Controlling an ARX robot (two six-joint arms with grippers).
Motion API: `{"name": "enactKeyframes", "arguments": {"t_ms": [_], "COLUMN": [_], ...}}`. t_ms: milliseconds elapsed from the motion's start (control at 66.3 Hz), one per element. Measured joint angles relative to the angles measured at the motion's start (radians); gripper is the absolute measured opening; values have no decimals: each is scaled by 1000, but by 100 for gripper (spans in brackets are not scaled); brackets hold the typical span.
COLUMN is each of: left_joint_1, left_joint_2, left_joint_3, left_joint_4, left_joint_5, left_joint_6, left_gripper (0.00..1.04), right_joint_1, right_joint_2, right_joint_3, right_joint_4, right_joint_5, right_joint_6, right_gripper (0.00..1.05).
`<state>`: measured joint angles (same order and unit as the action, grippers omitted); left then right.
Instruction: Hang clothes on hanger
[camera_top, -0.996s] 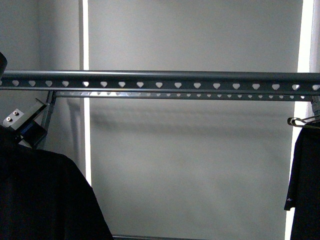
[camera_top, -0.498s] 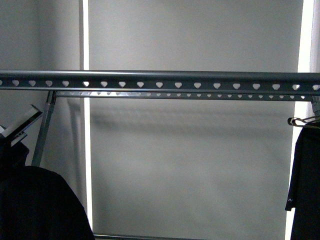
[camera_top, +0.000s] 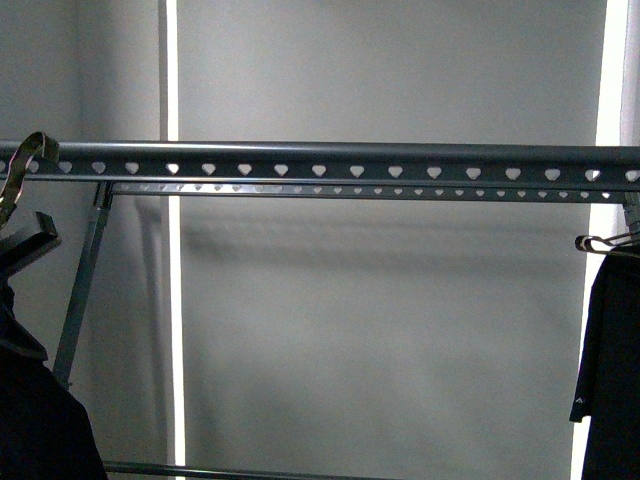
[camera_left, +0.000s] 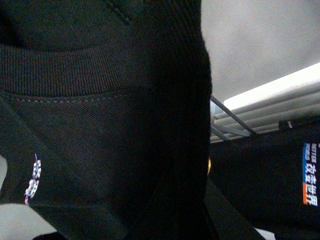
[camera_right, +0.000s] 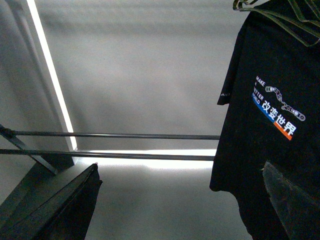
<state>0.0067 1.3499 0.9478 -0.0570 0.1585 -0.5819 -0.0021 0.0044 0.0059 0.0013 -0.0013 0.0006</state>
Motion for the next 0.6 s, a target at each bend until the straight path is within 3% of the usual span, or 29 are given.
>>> {"name": "enactKeyframes", "arguments": {"t_ms": [468, 603], "left_joint_1": [-7, -13], "left_joint_2": [-14, -14], "left_joint_3": [76, 143], "left_joint_4": [-71, -174], "left_joint_5": [327, 355], "left_joint_6": [466, 700], "left_gripper": [5, 5], "right_joint_1": [0, 0], "right_joint_2": [0, 0], "right_joint_3": [0, 0], "right_joint_4": [0, 0], "right_joint_5": [0, 0], "right_joint_6": [0, 0], "right_gripper": [97, 97]}}
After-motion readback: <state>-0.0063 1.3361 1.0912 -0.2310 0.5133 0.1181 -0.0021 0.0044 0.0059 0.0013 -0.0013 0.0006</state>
